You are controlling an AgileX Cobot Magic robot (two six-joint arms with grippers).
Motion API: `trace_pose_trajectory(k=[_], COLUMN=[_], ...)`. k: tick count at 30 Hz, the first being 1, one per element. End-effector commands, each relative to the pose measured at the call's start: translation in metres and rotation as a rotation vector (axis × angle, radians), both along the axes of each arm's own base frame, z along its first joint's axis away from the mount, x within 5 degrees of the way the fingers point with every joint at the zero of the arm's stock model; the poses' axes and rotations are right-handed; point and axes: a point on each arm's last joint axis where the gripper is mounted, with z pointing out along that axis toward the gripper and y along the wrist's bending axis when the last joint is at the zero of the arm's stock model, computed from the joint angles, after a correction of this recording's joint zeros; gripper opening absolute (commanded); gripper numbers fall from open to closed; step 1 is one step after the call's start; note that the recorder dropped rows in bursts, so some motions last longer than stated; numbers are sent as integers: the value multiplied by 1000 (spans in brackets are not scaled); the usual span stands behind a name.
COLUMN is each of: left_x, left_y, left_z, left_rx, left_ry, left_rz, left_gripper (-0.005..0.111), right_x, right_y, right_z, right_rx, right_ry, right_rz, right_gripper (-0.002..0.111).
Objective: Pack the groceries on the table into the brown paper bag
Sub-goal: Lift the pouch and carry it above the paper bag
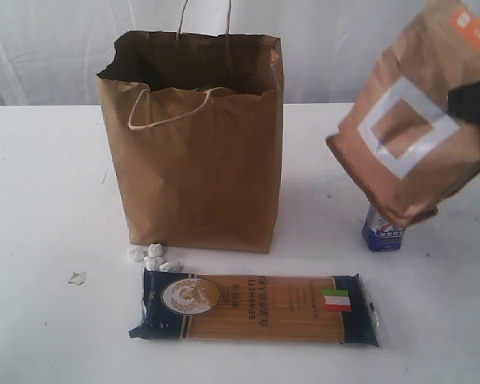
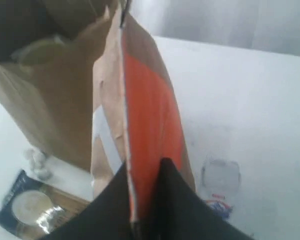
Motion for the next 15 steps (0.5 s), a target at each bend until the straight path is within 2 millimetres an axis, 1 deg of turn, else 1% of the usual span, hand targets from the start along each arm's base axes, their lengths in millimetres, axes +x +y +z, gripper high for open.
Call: trace_pose_trajectory(k=[1, 6, 8, 10, 12, 15], left_x=[0, 0, 0, 0, -1, -1], left_y=[0, -3, -5, -5, -5, -5], left_z=[-1, -1, -1, -1, -1, -1], left_rx=[-6, -6, -6, -6, -6, -6], left_ry=[-2, -2, -2, -2, -2, -2], left_rz=[2, -45, -65, -74, -76, -76], left_gripper=[0, 0, 0, 0, 0, 0], right_x=[-5, -6, -2, 5, 16, 35], right_y=[7, 14, 17, 20, 24, 32], right_z=[40, 75, 92, 107, 117, 121], right_rx=[165, 294, 368, 421, 479, 570], right_ry=[-82, -132, -163, -186, -194, -166], right_rz=[28, 80, 101, 132, 169, 239], right_gripper=[0, 0, 0, 0, 0, 0])
